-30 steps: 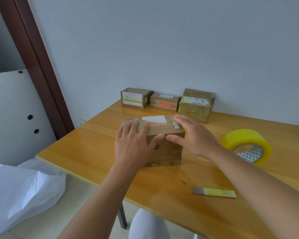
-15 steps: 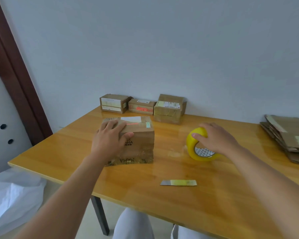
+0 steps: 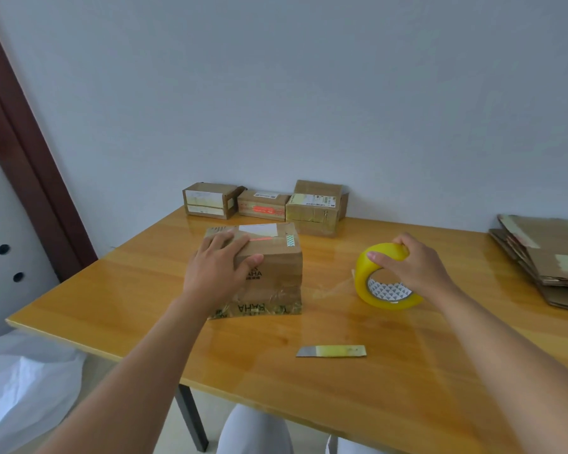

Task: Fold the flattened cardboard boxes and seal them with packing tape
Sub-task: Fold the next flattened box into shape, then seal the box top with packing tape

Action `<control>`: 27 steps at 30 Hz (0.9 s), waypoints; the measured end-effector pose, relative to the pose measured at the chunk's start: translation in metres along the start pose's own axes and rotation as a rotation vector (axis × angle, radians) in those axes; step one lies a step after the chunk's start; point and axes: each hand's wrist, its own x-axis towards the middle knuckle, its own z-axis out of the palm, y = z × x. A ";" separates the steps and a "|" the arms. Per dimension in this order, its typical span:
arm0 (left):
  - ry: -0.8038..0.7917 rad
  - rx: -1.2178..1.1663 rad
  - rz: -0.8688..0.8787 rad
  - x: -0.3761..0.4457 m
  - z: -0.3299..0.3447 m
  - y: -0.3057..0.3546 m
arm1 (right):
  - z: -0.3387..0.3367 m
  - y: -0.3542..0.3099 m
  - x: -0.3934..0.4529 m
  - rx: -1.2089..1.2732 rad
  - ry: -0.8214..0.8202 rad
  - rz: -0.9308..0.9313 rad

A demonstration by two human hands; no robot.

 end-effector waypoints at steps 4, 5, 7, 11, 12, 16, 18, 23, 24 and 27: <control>0.010 0.000 -0.010 -0.002 0.001 -0.002 | -0.006 -0.012 0.004 -0.012 0.091 -0.036; 0.012 0.002 -0.010 -0.002 0.001 -0.002 | -0.011 -0.018 0.005 -0.021 0.103 -0.056; 0.015 0.000 -0.012 -0.002 0.001 -0.001 | -0.020 -0.032 0.005 -0.038 0.127 -0.100; 0.018 -0.009 -0.020 -0.003 -0.001 0.000 | -0.053 -0.062 0.005 0.077 0.318 -0.163; 0.012 -0.010 -0.019 -0.003 -0.002 0.001 | -0.062 -0.069 0.005 0.093 0.341 -0.177; -0.039 -0.027 -0.014 -0.002 -0.006 0.004 | -0.080 -0.089 0.004 0.096 0.293 -0.224; -0.066 -0.049 -0.011 -0.002 -0.007 0.005 | -0.077 -0.094 0.002 0.085 0.244 -0.249; -0.056 -0.157 0.003 -0.003 -0.016 0.004 | -0.067 -0.120 0.001 0.192 0.162 -0.322; -0.054 -0.179 0.000 -0.003 -0.017 0.002 | -0.065 -0.127 0.002 0.227 0.144 -0.337; -0.044 -0.240 -0.027 0.002 -0.018 -0.005 | -0.058 -0.149 0.007 0.348 0.079 -0.374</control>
